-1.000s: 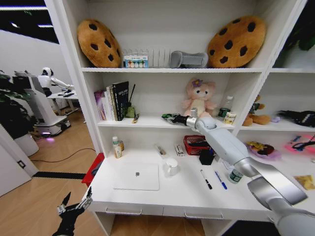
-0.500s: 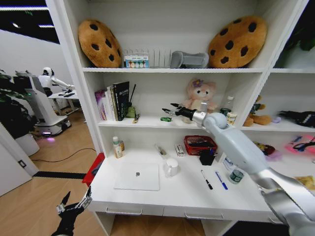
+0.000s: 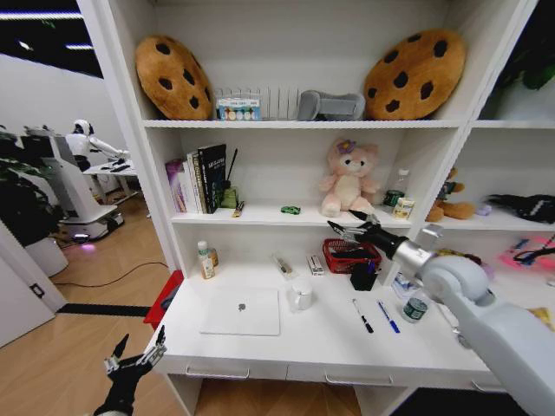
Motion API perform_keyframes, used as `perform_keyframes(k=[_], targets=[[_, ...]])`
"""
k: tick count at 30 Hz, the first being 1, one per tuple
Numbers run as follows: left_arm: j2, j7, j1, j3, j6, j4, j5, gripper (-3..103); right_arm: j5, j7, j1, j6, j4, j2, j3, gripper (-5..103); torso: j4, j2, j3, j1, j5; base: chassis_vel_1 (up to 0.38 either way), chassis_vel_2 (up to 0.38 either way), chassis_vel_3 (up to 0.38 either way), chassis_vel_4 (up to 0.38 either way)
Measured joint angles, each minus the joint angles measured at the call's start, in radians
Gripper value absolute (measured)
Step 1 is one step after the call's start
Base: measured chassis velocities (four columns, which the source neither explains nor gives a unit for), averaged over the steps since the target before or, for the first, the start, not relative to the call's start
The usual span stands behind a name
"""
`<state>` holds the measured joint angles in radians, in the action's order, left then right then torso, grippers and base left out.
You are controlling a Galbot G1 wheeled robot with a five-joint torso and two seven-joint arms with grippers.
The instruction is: Organize the objects on the table.
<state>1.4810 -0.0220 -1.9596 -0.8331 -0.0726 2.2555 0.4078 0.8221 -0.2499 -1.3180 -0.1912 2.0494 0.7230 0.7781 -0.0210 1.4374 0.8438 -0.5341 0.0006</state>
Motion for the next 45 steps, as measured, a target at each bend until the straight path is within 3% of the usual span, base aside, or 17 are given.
perform_keyframes(k=[1,2,5,6,8,12,19,22,26,29,35,39,45], targets=[[0.000,0.000,0.000,0.002,0.000,0.001,-0.001,98,-0.031,0.000,-0.112,0.018,0.022,0.049,0.068,100,-0.0012,0.000,0.000,0.000,0.0005,0.000,0.000,0.000,0.000],[0.000,0.000,0.000,0.002,0.000,0.001,-0.001,98,-0.031,0.000,-0.112,0.018,0.022,0.049,0.068,100,-0.0012,0.000,0.000,0.000,0.0005,0.000,0.000,0.000,0.000],[-0.002,0.001,-0.001,0.010,-0.001,0.000,-0.008,98,-0.122,0.007,-0.354,0.090,0.045,0.182,0.185,100,-0.0016,0.000,0.000,0.000,-0.0003,0.000,0.000,0.000,0.000],[-0.002,0.001,-0.001,0.010,-0.001,0.000,-0.008,98,-0.122,0.007,-0.354,0.090,0.045,0.182,0.185,100,-0.0016,0.000,0.000,0.000,-0.0003,0.000,0.000,0.000,0.000],[-0.006,0.001,-0.002,0.019,-0.001,0.000,-0.014,98,-0.174,0.019,-0.436,0.126,0.012,0.254,0.212,100,-0.0014,0.000,0.000,0.000,-0.0008,0.000,0.000,0.000,0.000],[-0.009,0.002,-0.005,0.033,-0.001,0.002,-0.023,98,-0.183,0.055,-0.418,0.119,-0.064,0.298,0.178,100,-0.0004,0.000,0.000,0.000,-0.0003,0.000,0.000,0.000,0.000],[-0.016,0.007,-0.004,0.045,-0.006,0.001,-0.030,98,-0.155,0.109,-0.298,0.039,-0.169,0.281,0.081,100,0.0000,0.000,0.000,0.000,-0.0004,0.000,0.000,0.000,0.000],[-0.020,0.013,-0.003,0.047,-0.007,-0.006,-0.030,98,-0.103,0.202,-0.208,-0.057,-0.212,0.266,-0.010,100,-0.0006,0.000,0.000,0.000,-0.0007,0.000,0.000,0.000,0.000],[-0.023,0.026,-0.001,0.046,-0.007,-0.007,-0.028,95,-0.083,0.257,-0.142,-0.106,-0.247,0.253,-0.083,100,-0.0004,0.000,0.000,0.000,-0.0006,0.000,0.000,0.000,0.000],[-0.022,0.035,0.000,0.036,-0.007,-0.011,-0.023,100,-0.083,0.297,-0.051,-0.152,-0.303,0.232,-0.182,100,-0.0006,0.000,0.000,0.000,-0.0006,0.000,0.000,0.000,0.000],[-0.016,0.038,0.001,0.028,-0.007,-0.015,-0.018,100,-0.071,0.318,0.061,-0.178,-0.378,0.209,-0.268,103,-0.0006,0.000,0.000,0.000,-0.0007,0.000,0.000,0.000,0.000],[-0.010,0.038,0.005,0.023,-0.007,-0.021,-0.014,100,-0.057,0.318,0.127,-0.182,-0.418,0.191,-0.316,93,-0.0006,0.000,0.000,0.000,-0.0008,0.000,0.000,0.000,0.000],[-0.001,0.039,0.007,0.012,-0.005,-0.024,-0.003,99,-0.064,0.317,0.121,-0.178,-0.432,0.200,-0.323,88,-0.0008,0.000,0.000,0.000,-0.0005,0.000,0.000,0.000,0.000]])
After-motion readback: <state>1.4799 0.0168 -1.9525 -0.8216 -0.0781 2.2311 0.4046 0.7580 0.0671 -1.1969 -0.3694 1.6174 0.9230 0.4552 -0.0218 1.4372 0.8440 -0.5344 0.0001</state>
